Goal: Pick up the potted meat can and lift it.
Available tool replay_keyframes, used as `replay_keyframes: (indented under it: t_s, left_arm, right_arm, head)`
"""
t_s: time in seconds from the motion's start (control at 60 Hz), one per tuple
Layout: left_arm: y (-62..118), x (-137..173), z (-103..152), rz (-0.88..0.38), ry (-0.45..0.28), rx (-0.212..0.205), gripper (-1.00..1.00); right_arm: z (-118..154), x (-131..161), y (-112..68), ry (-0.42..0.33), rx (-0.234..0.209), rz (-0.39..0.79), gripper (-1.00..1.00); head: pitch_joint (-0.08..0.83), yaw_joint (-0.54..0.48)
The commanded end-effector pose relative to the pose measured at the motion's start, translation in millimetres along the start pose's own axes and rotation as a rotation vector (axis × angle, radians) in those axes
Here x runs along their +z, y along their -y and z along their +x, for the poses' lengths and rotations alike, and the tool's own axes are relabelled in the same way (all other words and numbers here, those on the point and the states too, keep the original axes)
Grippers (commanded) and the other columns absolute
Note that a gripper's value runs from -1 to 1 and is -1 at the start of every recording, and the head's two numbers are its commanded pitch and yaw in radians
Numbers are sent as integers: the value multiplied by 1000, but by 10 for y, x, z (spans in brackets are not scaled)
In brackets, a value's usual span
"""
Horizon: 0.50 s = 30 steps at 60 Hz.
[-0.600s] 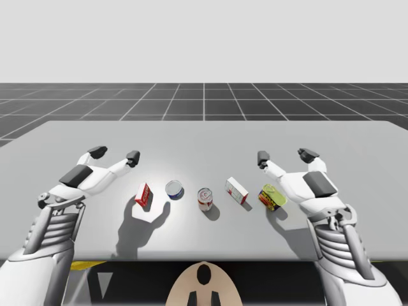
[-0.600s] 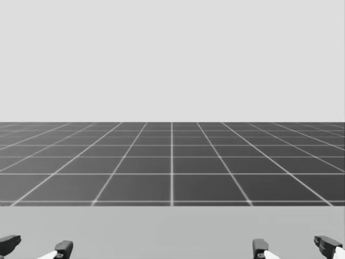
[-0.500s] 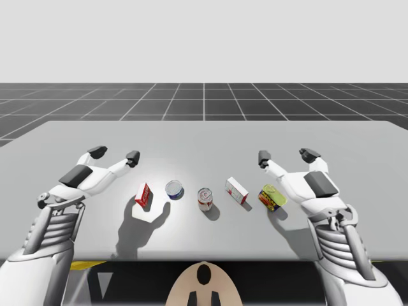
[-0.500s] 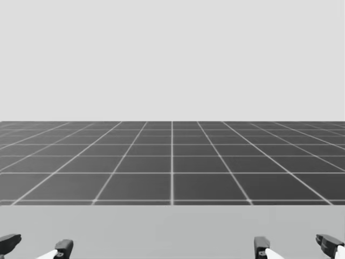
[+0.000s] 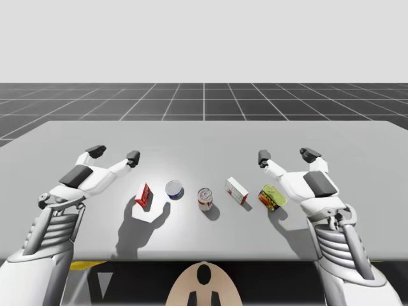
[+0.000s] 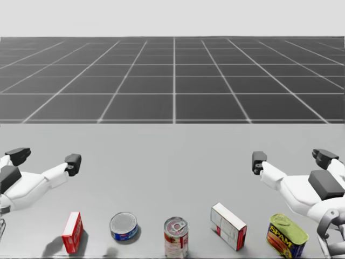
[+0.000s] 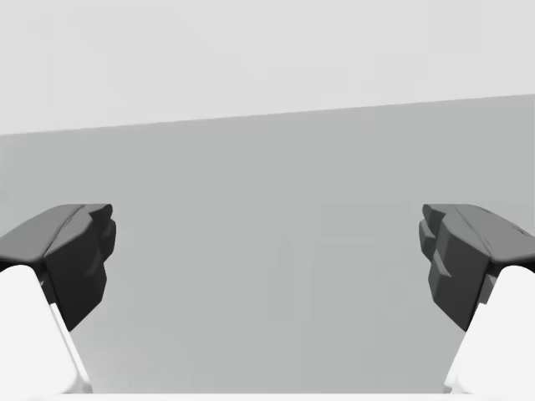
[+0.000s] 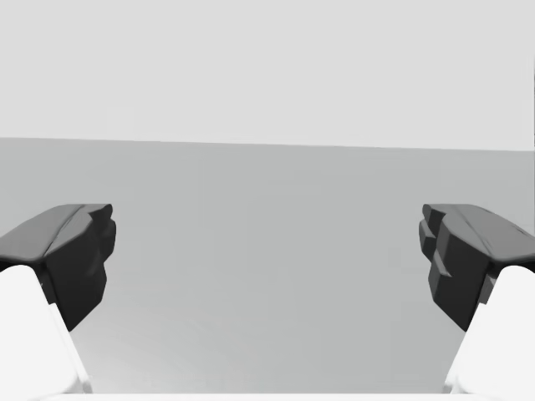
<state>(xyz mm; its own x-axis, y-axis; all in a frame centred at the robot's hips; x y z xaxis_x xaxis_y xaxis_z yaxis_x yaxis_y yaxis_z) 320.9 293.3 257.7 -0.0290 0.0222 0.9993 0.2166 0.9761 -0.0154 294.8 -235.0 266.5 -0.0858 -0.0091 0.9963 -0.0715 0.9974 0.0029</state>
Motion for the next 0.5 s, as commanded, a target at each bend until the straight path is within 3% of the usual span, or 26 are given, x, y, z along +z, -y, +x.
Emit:
replay_keyframes:
  t_s: [0.017,0.5]
  left_arm:
    - [6,3,2,5,4,-13,-1000]
    - [44,55,65,-8,24,-12,-1000]
  right_arm:
    - [-9,-3,-10,0,6,-1,-1000]
    - [-42,-11,-23,0,20,4,-1000]
  head:
    - [407,-1]
    - [656,-306]
